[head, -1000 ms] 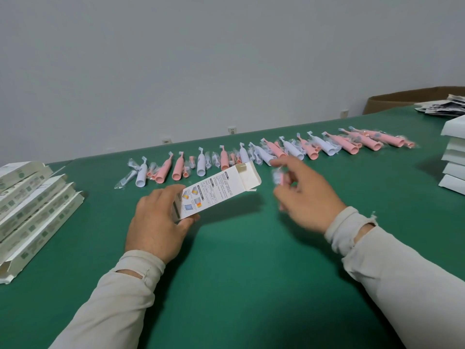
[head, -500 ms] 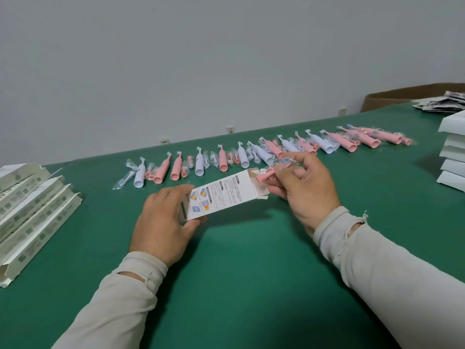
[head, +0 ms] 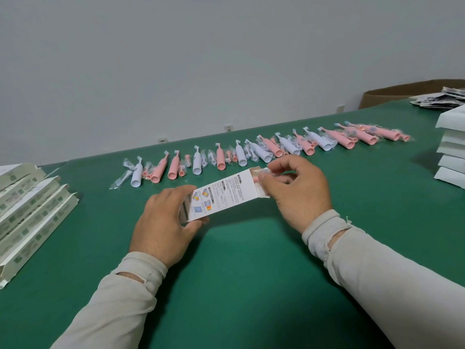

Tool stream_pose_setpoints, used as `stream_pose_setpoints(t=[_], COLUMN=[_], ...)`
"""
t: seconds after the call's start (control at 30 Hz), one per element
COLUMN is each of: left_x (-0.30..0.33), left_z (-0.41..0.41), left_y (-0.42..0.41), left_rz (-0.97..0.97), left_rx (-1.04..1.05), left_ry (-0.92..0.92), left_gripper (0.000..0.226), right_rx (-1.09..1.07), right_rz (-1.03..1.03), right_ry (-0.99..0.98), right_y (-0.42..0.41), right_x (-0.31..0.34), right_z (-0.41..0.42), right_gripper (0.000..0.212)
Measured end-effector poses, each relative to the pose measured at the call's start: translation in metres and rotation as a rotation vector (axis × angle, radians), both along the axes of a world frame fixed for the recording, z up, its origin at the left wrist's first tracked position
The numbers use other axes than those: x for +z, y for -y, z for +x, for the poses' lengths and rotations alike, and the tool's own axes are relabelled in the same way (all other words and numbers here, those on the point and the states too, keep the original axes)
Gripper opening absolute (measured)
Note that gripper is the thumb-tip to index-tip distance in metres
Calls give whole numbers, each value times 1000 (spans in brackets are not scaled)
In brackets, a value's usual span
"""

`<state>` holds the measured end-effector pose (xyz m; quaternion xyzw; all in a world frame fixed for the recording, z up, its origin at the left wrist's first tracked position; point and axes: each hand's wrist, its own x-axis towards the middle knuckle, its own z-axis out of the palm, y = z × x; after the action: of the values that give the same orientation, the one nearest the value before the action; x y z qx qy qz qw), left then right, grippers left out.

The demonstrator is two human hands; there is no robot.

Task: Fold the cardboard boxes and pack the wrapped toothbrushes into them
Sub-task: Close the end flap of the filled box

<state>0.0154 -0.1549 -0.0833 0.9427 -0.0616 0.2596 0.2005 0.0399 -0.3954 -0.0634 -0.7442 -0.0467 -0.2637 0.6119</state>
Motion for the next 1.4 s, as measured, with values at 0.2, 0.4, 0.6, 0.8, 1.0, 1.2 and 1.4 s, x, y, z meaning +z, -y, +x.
stream_pose_setpoints(t=[0.2,0.4,0.6,0.8,1.0,1.2,1.4], left_x=[0,0,0,-1,0,1,6], left_z=[0,1,4,4,4,2,1], left_y=[-1,-3,-8,-10,-10,-8,-9], left_rz=[-16,-6,-21,-34,-32,-21,37], left_rx=[2,-1,62,80,84,93,180], left_ry=[-3,3,-26,-36,-48,-51,-39], left_gripper=[57,55,55,54,55,55,55], right_rx=[91,444,136,27,47,15,-59], right_rz=[-40,-226,-70,-800,-856,-1016,-726], right_ry=[22,-104,-105,-541,-542,-493,151], right_y=[-3,-3,34,78,65,57,54], right_x=[0,6,21,5,7,6,27], right_z=[-2,-9,12,30,24,21,5], right_gripper=[12,10,5,10,23,9,6])
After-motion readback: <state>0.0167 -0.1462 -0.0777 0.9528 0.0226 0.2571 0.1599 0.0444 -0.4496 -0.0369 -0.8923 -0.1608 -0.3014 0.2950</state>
